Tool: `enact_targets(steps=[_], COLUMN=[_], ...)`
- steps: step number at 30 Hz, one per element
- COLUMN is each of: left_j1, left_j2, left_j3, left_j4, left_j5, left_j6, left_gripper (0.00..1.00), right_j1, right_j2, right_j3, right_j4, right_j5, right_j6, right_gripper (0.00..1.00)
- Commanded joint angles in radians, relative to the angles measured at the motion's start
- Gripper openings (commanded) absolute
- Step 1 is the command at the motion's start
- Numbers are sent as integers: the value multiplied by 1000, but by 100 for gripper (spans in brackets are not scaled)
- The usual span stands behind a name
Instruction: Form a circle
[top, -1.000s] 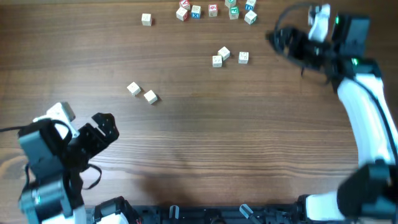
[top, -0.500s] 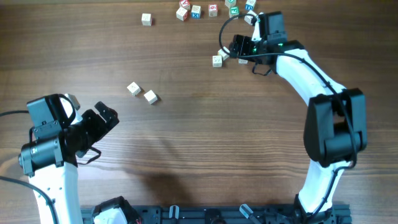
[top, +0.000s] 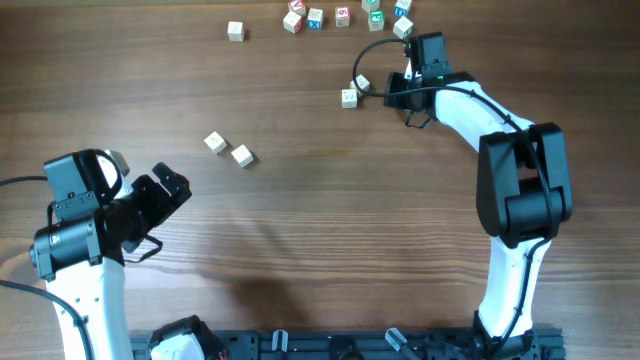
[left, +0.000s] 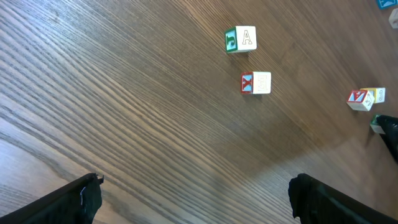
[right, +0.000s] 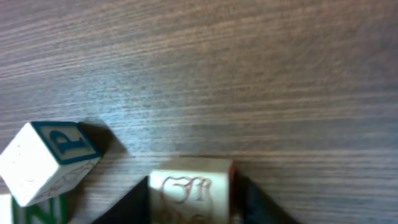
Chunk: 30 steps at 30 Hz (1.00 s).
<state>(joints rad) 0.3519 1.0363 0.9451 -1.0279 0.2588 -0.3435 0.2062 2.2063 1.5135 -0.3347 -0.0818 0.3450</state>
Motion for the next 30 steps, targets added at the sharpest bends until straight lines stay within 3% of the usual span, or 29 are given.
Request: enact_targets(steps=[1,3,7,14,20,23,27,30], left_j1=[4,4,13,98,225,293,303,292], left_j2=[1,1,1,1,42,126,261,335], left_j3=[-5,-5,-5,-4,-5,-5,-5,-5], left_j4=[4,3,36,233,363,361,355,353], left_j5=[1,0,-36,-41,-200,-75,196,224], left_j6=[-8,-1,-14,-58,-177,-175,-102,-101], left_gripper=[100,100,100,100,100,100,100,100], right_j1=[0,-6,-11,29,177,275,403,502], right_j2=[29,2,-86,-168,-168,-168,-168,-168], right_j3=[14,14,14,13,-75,-99,-101,-101], right_j4=[-34,-100,-255,-497,-480,-412,-333,-274], right_j5=[-90,-129,-227,-730,-673,-637,-340,-184], right_j6=[-5,-4,-5,-138,-158,-134,14,33], right_gripper=[26,17,13,13,13,13,13,13])
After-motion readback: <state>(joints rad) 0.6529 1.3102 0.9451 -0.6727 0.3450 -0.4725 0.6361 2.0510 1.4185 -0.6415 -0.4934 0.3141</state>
